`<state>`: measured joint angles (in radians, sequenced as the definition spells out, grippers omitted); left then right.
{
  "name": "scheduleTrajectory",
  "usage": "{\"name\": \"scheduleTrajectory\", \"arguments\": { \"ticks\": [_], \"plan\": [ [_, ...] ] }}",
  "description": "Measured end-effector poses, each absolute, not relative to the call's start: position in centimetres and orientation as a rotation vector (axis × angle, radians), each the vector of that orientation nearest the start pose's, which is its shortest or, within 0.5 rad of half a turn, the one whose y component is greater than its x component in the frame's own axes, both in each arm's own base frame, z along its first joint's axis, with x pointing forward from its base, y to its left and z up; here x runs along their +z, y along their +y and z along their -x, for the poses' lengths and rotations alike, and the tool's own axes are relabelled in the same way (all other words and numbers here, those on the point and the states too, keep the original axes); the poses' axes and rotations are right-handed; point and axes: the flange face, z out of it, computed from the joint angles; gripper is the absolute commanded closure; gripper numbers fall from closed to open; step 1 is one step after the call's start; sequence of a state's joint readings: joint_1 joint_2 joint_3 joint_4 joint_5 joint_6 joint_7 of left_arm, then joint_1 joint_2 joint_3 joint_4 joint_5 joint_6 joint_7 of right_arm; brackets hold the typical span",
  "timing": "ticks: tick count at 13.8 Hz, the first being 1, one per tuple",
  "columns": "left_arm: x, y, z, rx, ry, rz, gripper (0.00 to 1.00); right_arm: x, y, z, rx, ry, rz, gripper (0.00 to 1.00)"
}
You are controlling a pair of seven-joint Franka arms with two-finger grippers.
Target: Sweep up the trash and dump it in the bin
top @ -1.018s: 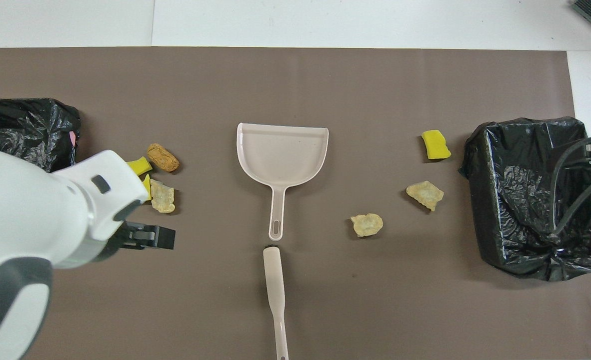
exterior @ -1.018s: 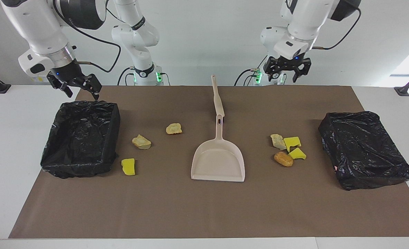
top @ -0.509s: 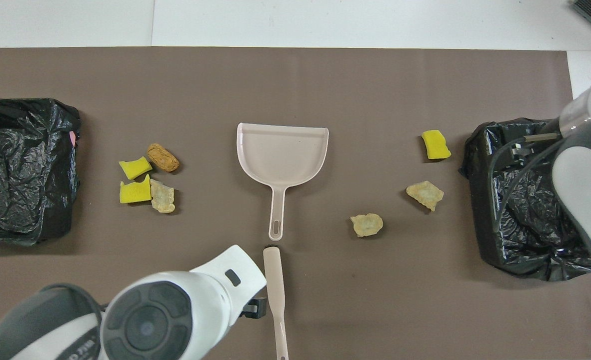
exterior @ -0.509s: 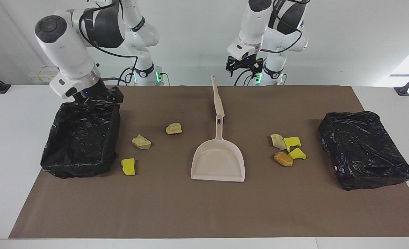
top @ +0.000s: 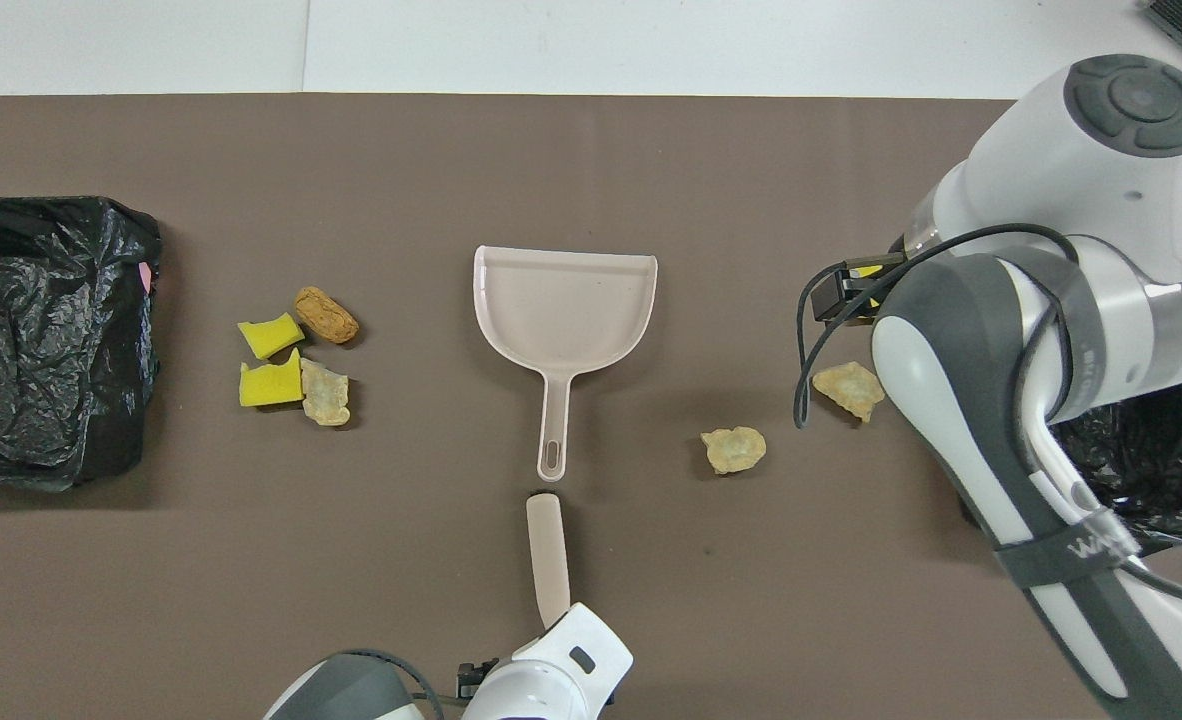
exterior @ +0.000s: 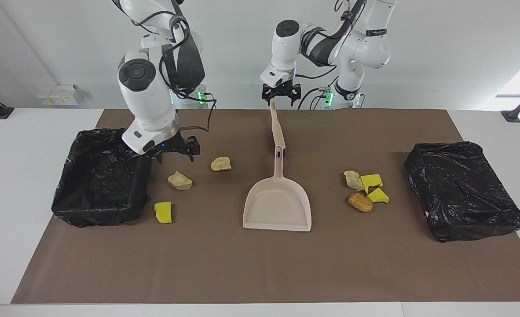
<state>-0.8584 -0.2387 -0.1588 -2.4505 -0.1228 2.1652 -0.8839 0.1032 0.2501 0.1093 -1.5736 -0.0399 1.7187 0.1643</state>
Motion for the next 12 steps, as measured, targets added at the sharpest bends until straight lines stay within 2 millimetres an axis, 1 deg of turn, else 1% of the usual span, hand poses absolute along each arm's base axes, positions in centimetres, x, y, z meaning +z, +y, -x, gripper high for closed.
{"name": "scheduleTrajectory", "arguments": {
  "ticks": [2,4,5,7,8,9,11,12],
  "plan": [
    [36.4,-38.6,-23.0,0.130,0.052,3.134,0.00,48.0,12.0,-61.6,0.168,-0.074,3.168,0.00],
    [34.8,-39.0,-23.4,0.138,0.041,3.132,0.00,47.9,12.0,-61.6,0.171,-0.072,3.169,0.00],
    [33.9,-39.1,-23.2,0.152,0.047,3.121,0.00,47.9,12.1,-61.6,0.172,-0.075,3.169,0.00],
    [32.2,-39.9,-21.9,0.184,0.085,3.090,0.00,47.9,12.2,-61.5,0.174,-0.081,3.170,0.00],
    [31.8,-40.3,-21.3,0.192,0.099,3.081,0.00,47.8,12.3,-61.5,0.174,-0.083,3.171,0.00],
    [31.9,-40.5,-21.1,0.190,0.104,3.082,0.00,47.8,12.3,-61.5,0.175,-0.083,3.171,0.00],
    [32.4,-40.7,-21.3,0.182,0.102,3.092,0.00,47.8,12.3,-61.5,0.175,-0.084,3.172,0.00],
    [32.6,-40.7,-21.4,0.179,0.100,3.096,0.02,47.8,12.3,-61.5,0.175,-0.084,3.172,0.00]
  ]
}}
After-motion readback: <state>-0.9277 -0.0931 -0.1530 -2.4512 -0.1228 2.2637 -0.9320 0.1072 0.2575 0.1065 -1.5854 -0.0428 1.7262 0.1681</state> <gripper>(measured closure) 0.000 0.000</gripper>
